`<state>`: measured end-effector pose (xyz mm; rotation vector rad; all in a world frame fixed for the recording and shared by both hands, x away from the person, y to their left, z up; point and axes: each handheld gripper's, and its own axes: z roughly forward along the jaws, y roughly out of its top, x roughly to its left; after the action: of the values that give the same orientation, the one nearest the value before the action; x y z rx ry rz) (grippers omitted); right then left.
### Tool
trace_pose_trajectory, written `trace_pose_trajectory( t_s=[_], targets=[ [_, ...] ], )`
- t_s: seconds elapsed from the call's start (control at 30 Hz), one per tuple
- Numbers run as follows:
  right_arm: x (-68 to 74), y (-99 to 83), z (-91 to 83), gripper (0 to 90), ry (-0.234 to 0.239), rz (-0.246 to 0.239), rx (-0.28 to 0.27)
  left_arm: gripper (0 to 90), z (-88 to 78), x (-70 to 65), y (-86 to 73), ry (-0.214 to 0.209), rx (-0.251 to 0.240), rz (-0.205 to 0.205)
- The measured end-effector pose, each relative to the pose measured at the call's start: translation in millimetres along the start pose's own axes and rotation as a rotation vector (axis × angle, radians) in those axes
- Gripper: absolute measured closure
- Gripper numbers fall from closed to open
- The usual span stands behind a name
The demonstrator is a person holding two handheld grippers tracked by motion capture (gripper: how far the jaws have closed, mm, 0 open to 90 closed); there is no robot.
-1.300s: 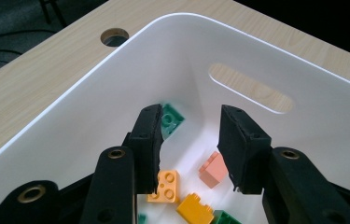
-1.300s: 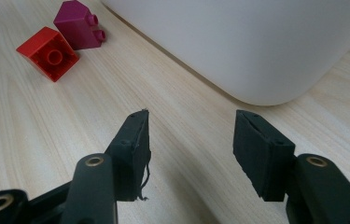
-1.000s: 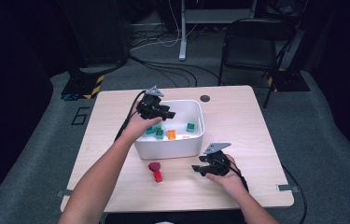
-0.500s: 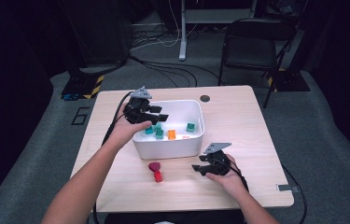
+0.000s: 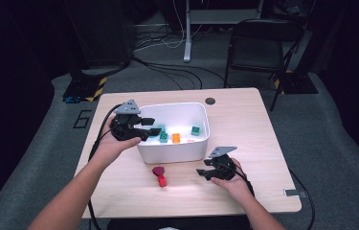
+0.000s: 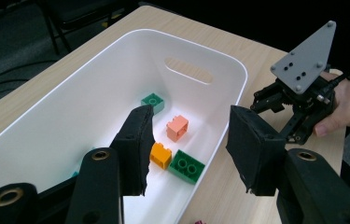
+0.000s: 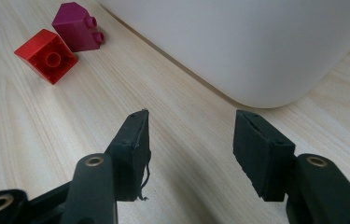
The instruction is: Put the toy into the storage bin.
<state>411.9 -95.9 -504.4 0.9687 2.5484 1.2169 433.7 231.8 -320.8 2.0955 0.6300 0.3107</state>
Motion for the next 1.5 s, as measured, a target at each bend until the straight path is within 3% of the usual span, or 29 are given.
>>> trace_pose_trajectory(
  t_s=[0.2,0.6,1.07,1.5],
  targets=[
    [0.7,0.0,0.1,45.5,0.001,-0.002,0.002,50.7,-13.1,-2.3,-14.0,0.014,0.005,0.005],
    [1.1,-0.3,0.8,45.5,0.001,0.003,0.003,53.6,-20.8,-14.4,-43.9,-0.017,-0.006,-0.019],
    [1.9,-0.6,1.7,45.4,0.004,0.002,0.006,54.0,-15.5,-24.6,-77.5,-0.032,0.003,-0.024],
    [1.9,-0.8,1.6,45.2,0.003,0.003,0.007,52.1,10.3,-29.6,-108.7,-0.044,0.029,-0.038]
  ],
)
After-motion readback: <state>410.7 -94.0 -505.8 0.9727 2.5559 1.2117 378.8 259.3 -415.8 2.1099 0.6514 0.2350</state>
